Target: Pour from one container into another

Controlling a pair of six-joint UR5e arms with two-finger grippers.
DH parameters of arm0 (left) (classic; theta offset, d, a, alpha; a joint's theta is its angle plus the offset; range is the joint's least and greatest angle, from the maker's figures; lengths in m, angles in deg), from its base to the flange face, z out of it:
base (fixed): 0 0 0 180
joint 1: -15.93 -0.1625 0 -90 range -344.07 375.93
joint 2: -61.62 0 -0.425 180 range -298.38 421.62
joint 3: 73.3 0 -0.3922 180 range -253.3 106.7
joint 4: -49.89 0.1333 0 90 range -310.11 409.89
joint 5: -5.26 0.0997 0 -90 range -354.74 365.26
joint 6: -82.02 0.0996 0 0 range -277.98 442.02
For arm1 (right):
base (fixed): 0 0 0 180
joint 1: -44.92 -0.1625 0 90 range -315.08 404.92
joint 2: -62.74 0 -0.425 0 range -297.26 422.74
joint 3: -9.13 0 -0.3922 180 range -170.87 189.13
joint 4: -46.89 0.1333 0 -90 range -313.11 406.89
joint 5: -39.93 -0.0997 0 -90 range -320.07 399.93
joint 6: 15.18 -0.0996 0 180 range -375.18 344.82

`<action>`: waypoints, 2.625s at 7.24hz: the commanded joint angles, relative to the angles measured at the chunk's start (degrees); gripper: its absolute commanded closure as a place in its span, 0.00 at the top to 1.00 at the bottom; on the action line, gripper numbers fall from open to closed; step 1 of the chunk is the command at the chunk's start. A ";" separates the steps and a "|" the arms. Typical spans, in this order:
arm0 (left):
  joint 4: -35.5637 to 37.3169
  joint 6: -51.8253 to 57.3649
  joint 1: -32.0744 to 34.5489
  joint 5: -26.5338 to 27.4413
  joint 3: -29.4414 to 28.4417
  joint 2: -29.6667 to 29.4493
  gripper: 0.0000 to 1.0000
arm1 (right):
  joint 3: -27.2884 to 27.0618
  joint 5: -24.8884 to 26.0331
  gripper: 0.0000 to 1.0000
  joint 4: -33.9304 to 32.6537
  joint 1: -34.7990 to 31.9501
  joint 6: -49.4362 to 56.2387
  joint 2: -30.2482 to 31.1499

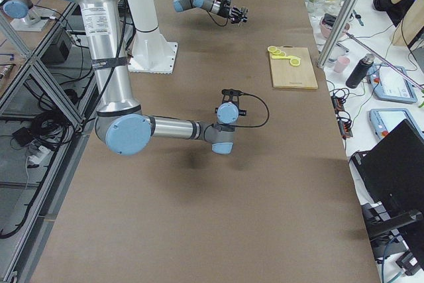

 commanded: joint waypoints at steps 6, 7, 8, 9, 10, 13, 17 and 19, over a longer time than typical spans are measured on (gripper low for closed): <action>-13.62 16.74 0.47 -4.93 0.16 -5.51 0.00 | 0.84 0.08 0.69 0.00 0.71 -0.09 -0.66; -13.61 16.74 0.20 -6.84 0.26 -6.38 0.00 | 0.84 0.08 0.57 0.00 0.88 -0.18 -0.66; -13.61 16.74 0.03 -7.12 0.43 -6.39 0.00 | 0.84 0.08 0.51 0.00 0.88 -0.18 -0.66; -13.35 16.74 -0.58 -7.04 0.35 -6.48 0.00 | 0.84 0.08 0.48 -0.08 0.88 -0.18 -0.75; -13.44 17.53 -5.46 -6.34 -0.09 -6.39 0.00 | 0.76 -0.01 0.41 -0.09 0.88 -0.18 -0.66; -10.21 22.02 -6.74 -6.68 -0.36 -11.21 0.00 | -0.03 -0.36 0.06 -0.35 -0.42 -0.44 -0.75; -9.92 22.28 -6.31 -6.60 -1.15 -13.24 0.00 | -0.65 -1.76 0.00 -0.87 -4.55 -0.36 -2.06; -10.01 22.11 -3.86 -6.94 -5.08 -15.16 0.00 | -0.83 -5.18 0.00 -4.20 -7.63 0.08 -4.34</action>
